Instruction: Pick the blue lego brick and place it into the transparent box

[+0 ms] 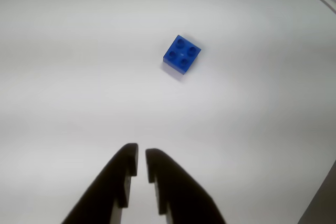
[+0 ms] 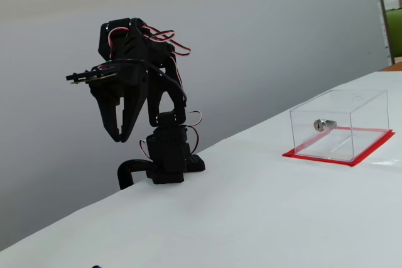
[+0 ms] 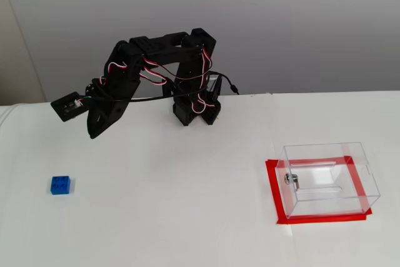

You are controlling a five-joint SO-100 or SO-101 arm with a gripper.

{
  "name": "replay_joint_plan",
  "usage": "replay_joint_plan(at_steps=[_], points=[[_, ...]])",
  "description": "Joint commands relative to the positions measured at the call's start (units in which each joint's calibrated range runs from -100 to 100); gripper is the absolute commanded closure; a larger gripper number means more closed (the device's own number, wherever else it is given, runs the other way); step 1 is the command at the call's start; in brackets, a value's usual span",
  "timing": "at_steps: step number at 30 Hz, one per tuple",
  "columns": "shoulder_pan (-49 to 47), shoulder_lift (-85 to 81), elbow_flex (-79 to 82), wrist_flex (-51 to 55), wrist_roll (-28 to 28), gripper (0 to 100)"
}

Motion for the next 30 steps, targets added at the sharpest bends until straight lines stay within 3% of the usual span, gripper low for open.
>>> replay_joint_plan(at_steps=[1,21,30], points=[[0.6,0.5,-4.3,-0.1,-0.3,98],[0.6,8.3,-4.6,-1.4,-0.4,98],[0.6,14.2,-4.6,-8.8,-0.4,81]])
